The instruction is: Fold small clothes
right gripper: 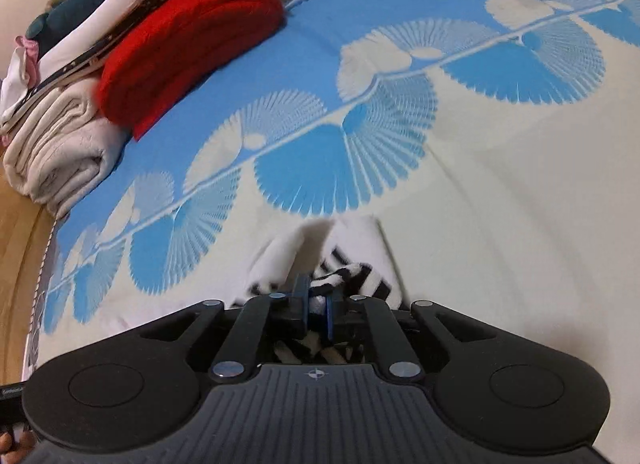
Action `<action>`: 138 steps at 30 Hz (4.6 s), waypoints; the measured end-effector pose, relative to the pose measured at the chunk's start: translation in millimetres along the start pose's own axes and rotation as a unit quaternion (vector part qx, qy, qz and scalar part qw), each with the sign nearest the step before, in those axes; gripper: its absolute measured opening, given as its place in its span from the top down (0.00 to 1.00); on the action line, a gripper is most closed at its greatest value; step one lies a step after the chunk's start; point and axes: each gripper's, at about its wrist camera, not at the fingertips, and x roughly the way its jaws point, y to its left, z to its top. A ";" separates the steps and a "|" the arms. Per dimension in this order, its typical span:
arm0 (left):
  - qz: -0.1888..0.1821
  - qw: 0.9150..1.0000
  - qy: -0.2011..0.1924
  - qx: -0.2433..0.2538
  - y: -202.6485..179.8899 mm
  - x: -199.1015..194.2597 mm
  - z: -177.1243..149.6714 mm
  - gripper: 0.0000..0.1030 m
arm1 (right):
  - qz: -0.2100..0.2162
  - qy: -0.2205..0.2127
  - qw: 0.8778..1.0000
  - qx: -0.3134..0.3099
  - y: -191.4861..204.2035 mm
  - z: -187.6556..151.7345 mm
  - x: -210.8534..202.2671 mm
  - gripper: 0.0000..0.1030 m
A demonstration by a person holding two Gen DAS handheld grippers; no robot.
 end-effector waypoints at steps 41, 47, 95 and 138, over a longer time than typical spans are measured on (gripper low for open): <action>0.014 0.994 -0.094 -0.047 -26.4 37.8 36.9 0.89 | 0.001 -0.150 0.987 0.052 0.6 32.4 5.0 1.00; -0.003 0.997 -0.070 -0.040 -20.3 29.1 44.0 0.63 | 0.018 -0.076 0.997 -0.009 17.2 31.7 30.1 0.96; 0.195 0.974 -0.026 0.116 -15.6 55.8 39.6 0.75 | -0.160 -0.016 0.964 -0.210 57.1 2.1 92.7 0.72; 0.159 0.987 -0.028 0.026 48.9 -70.4 -75.2 1.00 | -0.028 0.023 0.997 0.061 -70.4 -71.9 -77.8 0.96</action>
